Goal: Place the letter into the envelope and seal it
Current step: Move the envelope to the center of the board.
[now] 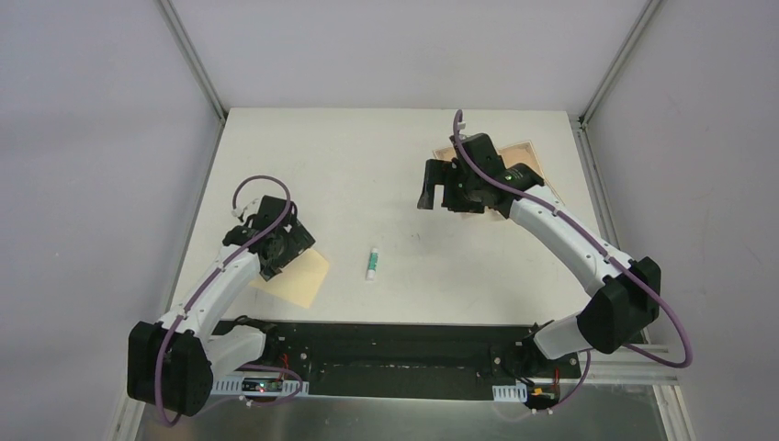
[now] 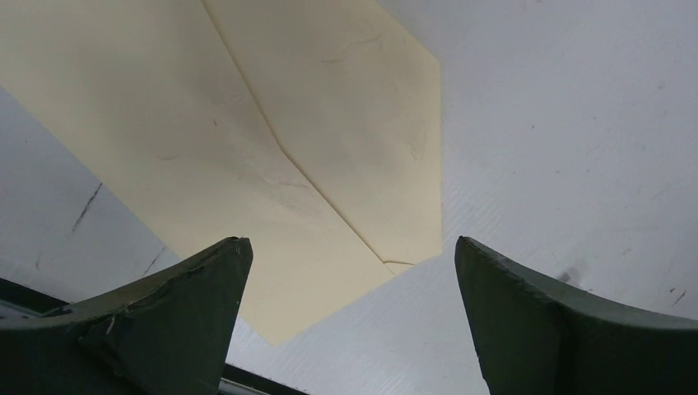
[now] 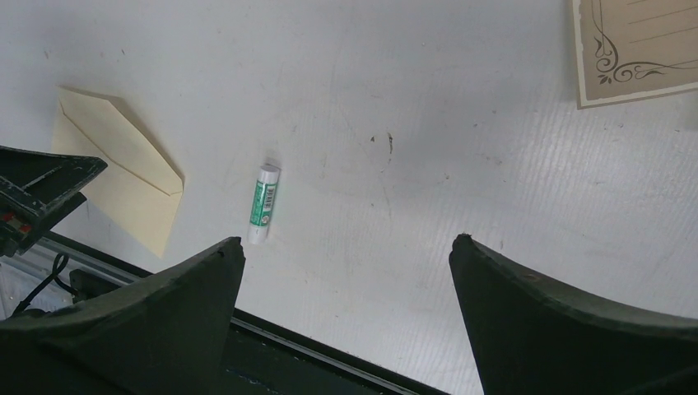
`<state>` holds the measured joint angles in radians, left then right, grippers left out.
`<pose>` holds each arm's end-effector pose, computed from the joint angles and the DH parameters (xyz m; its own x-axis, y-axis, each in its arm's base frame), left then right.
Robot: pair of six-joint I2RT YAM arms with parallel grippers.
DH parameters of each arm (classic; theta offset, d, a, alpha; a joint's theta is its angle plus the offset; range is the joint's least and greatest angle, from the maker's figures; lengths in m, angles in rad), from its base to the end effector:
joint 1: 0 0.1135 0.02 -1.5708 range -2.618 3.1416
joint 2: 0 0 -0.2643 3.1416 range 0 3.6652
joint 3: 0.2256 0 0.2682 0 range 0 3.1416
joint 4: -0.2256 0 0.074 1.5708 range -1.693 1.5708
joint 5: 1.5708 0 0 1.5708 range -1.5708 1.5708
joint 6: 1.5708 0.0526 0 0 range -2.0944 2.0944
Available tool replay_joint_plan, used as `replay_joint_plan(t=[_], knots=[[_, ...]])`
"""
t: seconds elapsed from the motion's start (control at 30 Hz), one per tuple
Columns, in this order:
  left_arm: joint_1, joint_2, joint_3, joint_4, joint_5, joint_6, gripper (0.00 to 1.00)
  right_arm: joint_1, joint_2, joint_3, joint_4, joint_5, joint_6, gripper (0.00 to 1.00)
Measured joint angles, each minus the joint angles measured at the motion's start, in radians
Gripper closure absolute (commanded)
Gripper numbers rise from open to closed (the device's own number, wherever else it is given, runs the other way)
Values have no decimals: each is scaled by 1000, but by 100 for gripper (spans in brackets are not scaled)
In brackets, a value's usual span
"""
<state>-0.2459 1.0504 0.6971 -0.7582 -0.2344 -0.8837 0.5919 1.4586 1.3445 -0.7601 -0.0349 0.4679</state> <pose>0.2067 -0.0393 0.1965 -0.6573 -0.6103 -0.4421 -0.5853 0.7830 -0.2107 0.2796 0.1902 0.3089 -0.8280 -0.0135 -0.5606 -0.2271 0.9221 0.3133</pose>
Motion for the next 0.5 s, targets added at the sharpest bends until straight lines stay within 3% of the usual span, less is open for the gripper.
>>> replay_joint_plan(t=[0.5], knots=[[113,21,-170,235,79,-29,1,-8,1,-19,8,-11,-11,0]])
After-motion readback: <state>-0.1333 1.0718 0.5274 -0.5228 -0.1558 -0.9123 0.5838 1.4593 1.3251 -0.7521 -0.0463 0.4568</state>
